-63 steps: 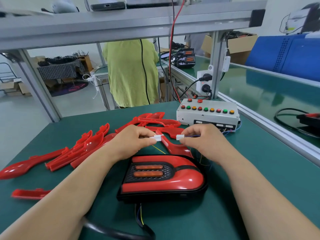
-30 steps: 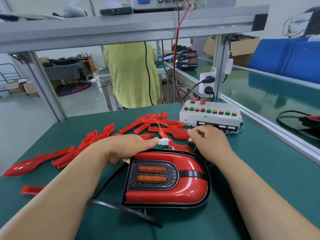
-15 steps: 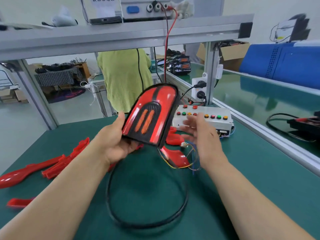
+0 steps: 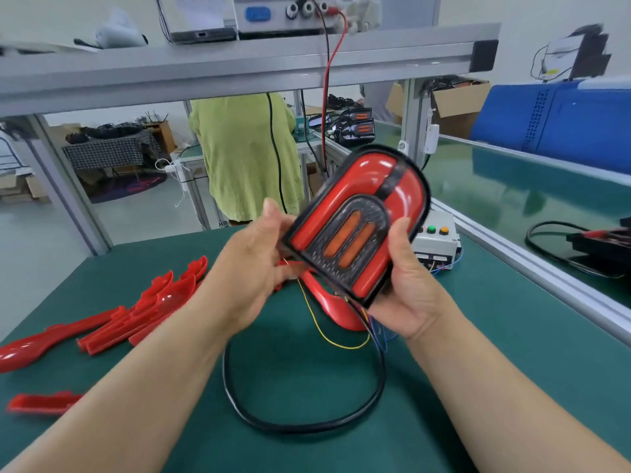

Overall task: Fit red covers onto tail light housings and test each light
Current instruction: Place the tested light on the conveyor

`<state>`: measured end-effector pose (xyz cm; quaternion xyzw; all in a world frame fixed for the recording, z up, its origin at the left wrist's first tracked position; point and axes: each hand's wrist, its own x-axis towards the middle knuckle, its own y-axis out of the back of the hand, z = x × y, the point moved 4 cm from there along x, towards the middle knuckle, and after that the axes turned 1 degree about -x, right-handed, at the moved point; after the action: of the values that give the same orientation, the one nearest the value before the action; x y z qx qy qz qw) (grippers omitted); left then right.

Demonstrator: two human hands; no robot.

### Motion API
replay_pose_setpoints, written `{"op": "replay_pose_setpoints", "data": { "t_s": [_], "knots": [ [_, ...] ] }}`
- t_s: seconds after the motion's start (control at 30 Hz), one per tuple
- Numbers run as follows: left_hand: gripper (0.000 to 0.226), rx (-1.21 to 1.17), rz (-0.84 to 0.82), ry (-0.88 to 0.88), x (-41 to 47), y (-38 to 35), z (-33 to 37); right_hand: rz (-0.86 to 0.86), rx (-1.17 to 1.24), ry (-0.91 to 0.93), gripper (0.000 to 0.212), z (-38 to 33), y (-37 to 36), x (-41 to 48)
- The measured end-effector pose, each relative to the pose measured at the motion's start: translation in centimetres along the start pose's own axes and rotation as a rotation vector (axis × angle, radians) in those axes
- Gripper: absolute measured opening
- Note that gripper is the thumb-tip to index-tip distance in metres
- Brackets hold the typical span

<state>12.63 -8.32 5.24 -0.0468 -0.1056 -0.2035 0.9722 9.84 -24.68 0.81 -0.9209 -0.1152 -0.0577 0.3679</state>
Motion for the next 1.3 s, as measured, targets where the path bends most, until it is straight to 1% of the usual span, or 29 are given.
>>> {"op": "replay_pose_setpoints", "data": {
  "t_s": [0.03, 0.07, 0.1, 0.13, 0.17, 0.2, 0.23, 0.27, 0.3, 0.33, 0.43, 0.5, 0.53, 0.57, 0.67, 0.7, 0.73, 0.8, 0.87, 0.9, 0.97, 1.13, 1.23, 1.3],
  "knots": [
    [0.061, 0.132, 0.059, -0.018, 0.1, 1.2, 0.9, 0.004, 0.061, 0.05, 0.087, -0.6, 0.1, 0.0],
    [0.053, 0.362, 0.139, -0.028, 0.2, 2.7, 1.8, 0.019, 0.113, 0.089, 0.077, -1.1, 0.3, 0.0],
    [0.05, 0.661, 0.208, -0.011, 0.4, 4.3, 2.5, 0.045, 0.141, 0.124, 0.068, -1.6, 0.6, 0.0],
    [0.05, 0.952, 0.219, 0.057, 0.6, 5.7, 2.7, 0.075, 0.15, 0.152, 0.063, -1.9, 0.9, -0.1],
    [0.052, 1.171, 0.154, 0.186, 0.7, 6.6, 2.3, 0.105, 0.156, 0.169, 0.061, -2.1, 1.3, 0.0],
    [0.054, 1.318, 0.041, 0.342, 0.5, 7.0, 1.4, 0.127, 0.162, 0.177, 0.061, -2.1, 1.6, 0.0],
    [0.055, 1.438, -0.077, 0.487, 0.3, 7.1, 0.1, 0.135, 0.164, 0.175, 0.061, -2.1, 1.7, 0.0],
    [0.056, 1.532, -0.182, 0.596, -0.1, 7.0, -1.1, 0.13, 0.161, 0.165, 0.061, -2.0, 1.5, 0.0],
    [0.055, 1.587, -0.259, 0.657, -0.3, 6.8, -2.1, 0.119, 0.151, 0.153, 0.062, -1.9, 1.4, 0.0],
    [0.05, 1.597, -0.309, 0.682, -0.5, 6.7, -2.8, 0.107, 0.138, 0.143, 0.062, -1.7, 1.2, 0.0],
    [0.032, 1.508, -0.359, 0.648, -0.4, 6.4, -3.2, 0.074, 0.147, 0.118, 0.061, -1.6, 1.1, -0.1],
    [0.029, 1.387, -0.32, 0.581, -0.3, 6.7, -2.5, 0.046, 0.165, 0.095, 0.061, -1.6, 0.9, -0.3],
    [0.031, 1.259, -0.259, 0.528, -0.1, 6.8, -1.9, 0.028, 0.168, 0.079, 0.062, -1.6, 0.8, -0.4],
    [0.031, 1.078, -0.164, 0.467, 0.1, 7.1, -1.1, 0.003, 0.168, 0.059, 0.063, -1.5, 0.6, -0.5],
    [0.023, 0.481, 0.166, 0.246, 0.5, 7.7, 2.2, -0.11, 0.125, 0.008, 0.068, -1.1, -0.4, -0.6],
    [0.02, 0.347, 0.238, 0.179, 0.4, 7.6, 3.1, -0.148, 0.104, -0.005, 0.069, -0.7, -0.9, -0.6],
    [0.018, 0.263, 0.287, 0.115, 0.4, 7.2, 3.8, -0.172, 0.089, -0.027, 0.07, -0.2, -1.3, -0.7],
    [0.015, 0.172, 0.347, 0.01, -0.1, 5.8, 4.7, -0.204, 0.063, -0.082, 0.074, 0.8, -2.5, -0.8],
    [0.008, 0.131, 0.377, -0.06, -0.6, 4.2, 5.1, -0.238, 0.027, -0.099, 0.073, 1.4, -3.6, -1.0],
    [0.008, 0.131, 0.387, -0.084, -1.0, 3.5, 5.3, -0.261, 0.012, -0.097, 0.069, 1.3, -4.2, -1.1],
    [0.016, 0.161, 0.398, -0.127, -1.8, 2.3, 5.9, -0.291, -0.009, -0.097, 0.063, 0.9, -5.3, -1.3],
    [0.019, 0.096, 0.363, -0.21, -2.8, 1.3, 7.3, -0.257, -0.13, -0.099, 0.054, -1.2, -7.6, -0.8],
    [0.021, -0.038, 0.321, -0.209, -2.5, 1.3, 7.5, -0.219, -0.169, -0.051, 0.052, -3.3, -9.1, -0.2],
    [0.017, -0.043, 0.285, -0.227, -2.2, 1.0, 7.3, -0.192, -0.182, -0.02, 0.048, -5.1, -10.0, 0.1]
  ]
}}
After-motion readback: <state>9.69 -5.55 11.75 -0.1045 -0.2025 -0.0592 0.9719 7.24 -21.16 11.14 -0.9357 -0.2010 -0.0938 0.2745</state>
